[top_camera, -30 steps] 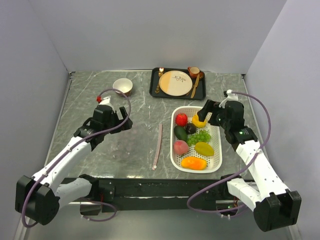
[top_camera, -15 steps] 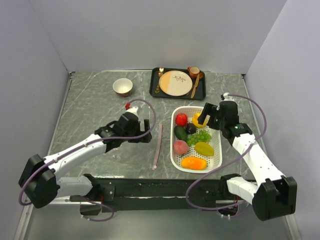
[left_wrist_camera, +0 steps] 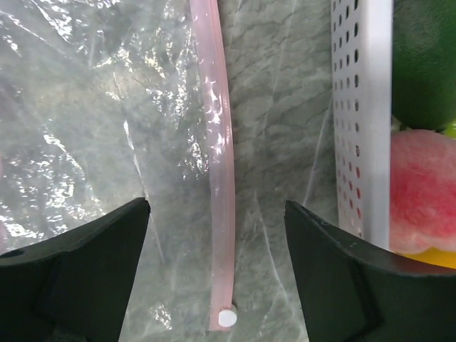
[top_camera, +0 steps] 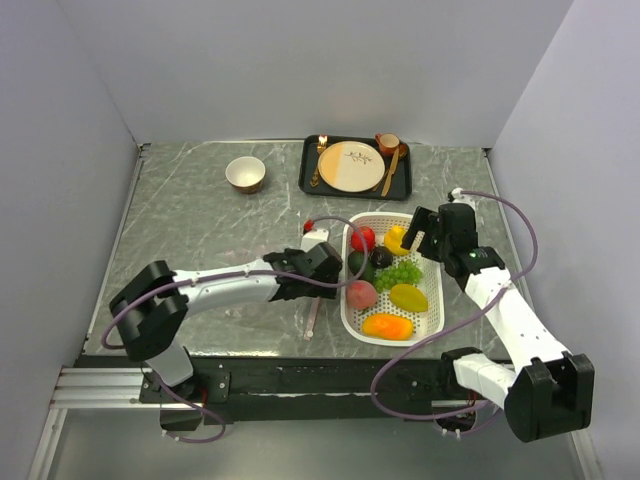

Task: Place the food in the zip-top bag and seal the zipper
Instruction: Pick up the zipper food storage bag at the center of the board.

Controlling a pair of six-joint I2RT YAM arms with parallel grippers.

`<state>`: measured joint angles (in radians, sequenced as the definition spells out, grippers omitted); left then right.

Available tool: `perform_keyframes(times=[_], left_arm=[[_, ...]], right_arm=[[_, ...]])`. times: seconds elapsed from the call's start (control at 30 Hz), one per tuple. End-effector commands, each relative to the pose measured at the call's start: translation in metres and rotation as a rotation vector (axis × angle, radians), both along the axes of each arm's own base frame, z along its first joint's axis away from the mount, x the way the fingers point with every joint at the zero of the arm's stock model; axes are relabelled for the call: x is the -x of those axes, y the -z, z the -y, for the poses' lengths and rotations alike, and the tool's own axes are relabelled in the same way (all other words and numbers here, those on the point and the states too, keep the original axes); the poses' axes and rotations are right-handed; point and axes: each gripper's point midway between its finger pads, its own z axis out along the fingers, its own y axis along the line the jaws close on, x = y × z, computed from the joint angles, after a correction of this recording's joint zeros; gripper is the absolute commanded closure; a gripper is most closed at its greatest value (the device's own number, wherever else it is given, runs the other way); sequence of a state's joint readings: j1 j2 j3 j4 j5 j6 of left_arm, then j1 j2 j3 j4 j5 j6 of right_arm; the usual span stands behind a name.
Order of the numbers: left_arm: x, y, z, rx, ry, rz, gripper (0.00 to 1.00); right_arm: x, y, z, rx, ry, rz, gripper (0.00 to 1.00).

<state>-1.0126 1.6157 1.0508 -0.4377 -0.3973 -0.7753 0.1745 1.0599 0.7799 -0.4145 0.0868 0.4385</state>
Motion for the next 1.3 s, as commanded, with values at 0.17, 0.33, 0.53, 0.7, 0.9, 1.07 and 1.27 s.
perform_keyframes(times=[0.17, 0.33, 0.53, 0.7, 0.9, 1.07, 1.27], left_arm=[[-0.010, 0.001, 0.001, 0.000, -0.098, 0.044, 0.33], [-0.007, 0.012, 0.012, 0.025, -0.075, 0.012, 0.35], [-0.008, 0.024, 0.019, 0.021, -0.080, -0.005, 0.45], [-0.009, 0.036, 0.012, -0.025, -0.111, -0.013, 0.54], [-0.011, 0.038, 0.009, -0.038, -0.128, -0.012, 0.64], [-0.013, 0.027, 0.008, -0.023, -0.137, 0.012, 0.82], [-0.016, 0.010, 0.000, -0.030, -0.158, 0.045, 0.99]], right_arm=[[-0.003, -0.035, 0.010, 0.022, 0.046, 0.106, 0.00], [-0.004, -0.036, 0.009, 0.020, 0.047, 0.108, 0.00], [-0.004, -0.038, 0.011, 0.031, 0.052, 0.110, 0.00], [-0.003, -0.040, 0.012, 0.035, 0.053, 0.114, 0.00], [-0.005, -0.039, 0.011, 0.031, 0.052, 0.110, 0.00], [-0.005, -0.039, 0.010, 0.025, 0.045, 0.111, 0.01], [0.001, -0.036, -0.005, -0.027, -0.028, 0.106, 0.18]])
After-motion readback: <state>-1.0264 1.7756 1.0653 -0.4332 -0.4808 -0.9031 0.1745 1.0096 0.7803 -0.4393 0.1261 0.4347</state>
